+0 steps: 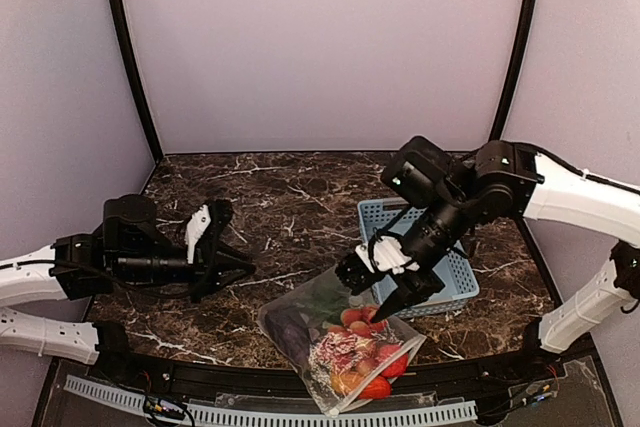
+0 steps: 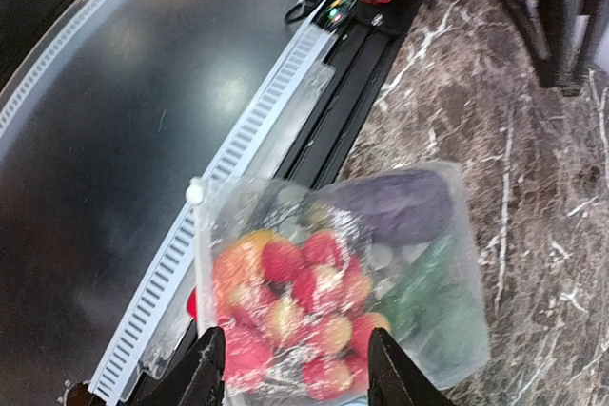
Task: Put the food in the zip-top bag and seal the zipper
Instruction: Pick up the zipper food storage bag from the center of the board.
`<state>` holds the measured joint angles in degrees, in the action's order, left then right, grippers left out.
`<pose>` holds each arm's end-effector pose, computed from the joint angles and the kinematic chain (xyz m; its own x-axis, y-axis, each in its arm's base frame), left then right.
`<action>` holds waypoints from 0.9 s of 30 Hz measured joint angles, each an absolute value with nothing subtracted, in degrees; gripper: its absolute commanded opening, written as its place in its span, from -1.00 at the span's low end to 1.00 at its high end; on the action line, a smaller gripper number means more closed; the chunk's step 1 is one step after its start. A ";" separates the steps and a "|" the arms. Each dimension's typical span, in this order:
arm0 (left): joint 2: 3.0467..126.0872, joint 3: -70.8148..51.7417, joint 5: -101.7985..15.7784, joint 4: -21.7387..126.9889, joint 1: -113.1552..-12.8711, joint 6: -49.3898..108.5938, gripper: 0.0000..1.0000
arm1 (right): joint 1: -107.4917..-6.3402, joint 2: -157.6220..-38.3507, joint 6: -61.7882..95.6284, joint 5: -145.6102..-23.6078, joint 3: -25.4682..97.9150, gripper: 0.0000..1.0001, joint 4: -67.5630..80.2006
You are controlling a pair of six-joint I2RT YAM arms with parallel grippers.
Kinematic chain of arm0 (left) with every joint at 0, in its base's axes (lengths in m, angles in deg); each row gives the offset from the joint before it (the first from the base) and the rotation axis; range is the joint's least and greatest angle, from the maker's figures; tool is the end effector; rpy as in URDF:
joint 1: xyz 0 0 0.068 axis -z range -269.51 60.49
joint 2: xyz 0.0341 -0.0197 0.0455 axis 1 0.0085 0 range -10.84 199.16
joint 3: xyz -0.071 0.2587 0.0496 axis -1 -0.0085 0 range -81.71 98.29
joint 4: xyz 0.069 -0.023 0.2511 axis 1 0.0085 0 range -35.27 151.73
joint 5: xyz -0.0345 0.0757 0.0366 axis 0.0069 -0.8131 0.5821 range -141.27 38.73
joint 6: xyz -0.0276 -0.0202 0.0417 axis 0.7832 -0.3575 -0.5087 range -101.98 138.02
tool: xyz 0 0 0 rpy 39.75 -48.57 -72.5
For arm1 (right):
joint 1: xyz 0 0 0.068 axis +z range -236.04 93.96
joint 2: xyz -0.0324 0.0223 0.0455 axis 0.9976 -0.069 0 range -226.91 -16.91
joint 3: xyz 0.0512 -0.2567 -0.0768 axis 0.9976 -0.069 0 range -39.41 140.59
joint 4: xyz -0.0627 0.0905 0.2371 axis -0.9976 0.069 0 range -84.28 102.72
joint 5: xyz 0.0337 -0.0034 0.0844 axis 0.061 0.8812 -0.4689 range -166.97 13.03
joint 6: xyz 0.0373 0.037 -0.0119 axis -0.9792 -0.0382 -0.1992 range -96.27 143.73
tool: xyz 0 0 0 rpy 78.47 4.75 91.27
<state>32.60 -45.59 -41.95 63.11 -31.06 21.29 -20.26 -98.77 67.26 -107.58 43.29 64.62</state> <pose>0.0914 -0.1597 0.2937 -0.1940 0.2085 -0.9586 0.9130 0.3959 -0.0986 0.0992 0.2647 0.3496 0.3642 -0.6351 -0.6811 -0.8890 -0.4552 -0.0510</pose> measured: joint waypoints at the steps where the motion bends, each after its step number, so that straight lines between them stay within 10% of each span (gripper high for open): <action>1: 35.84 -43.84 -41.99 64.36 -30.29 19.98 -0.60 | -19.08 -97.18 67.66 -106.38 39.98 -0.03 64.25; 20: 49.32 -39.75 -54.15 56.49 -26.99 12.79 -0.53 | -3.89 -88.13 68.20 -83.49 13.78 0.07 50.19; 27: 47.70 -41.04 -57.18 54.50 -26.99 13.99 -0.53 | -1.66 -88.19 68.77 -74.90 9.93 -0.24 44.18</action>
<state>47.70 -41.04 -57.18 54.50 -26.99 13.99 -1.66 -88.19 68.77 -74.90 9.93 44.18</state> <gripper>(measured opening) 0.236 0.483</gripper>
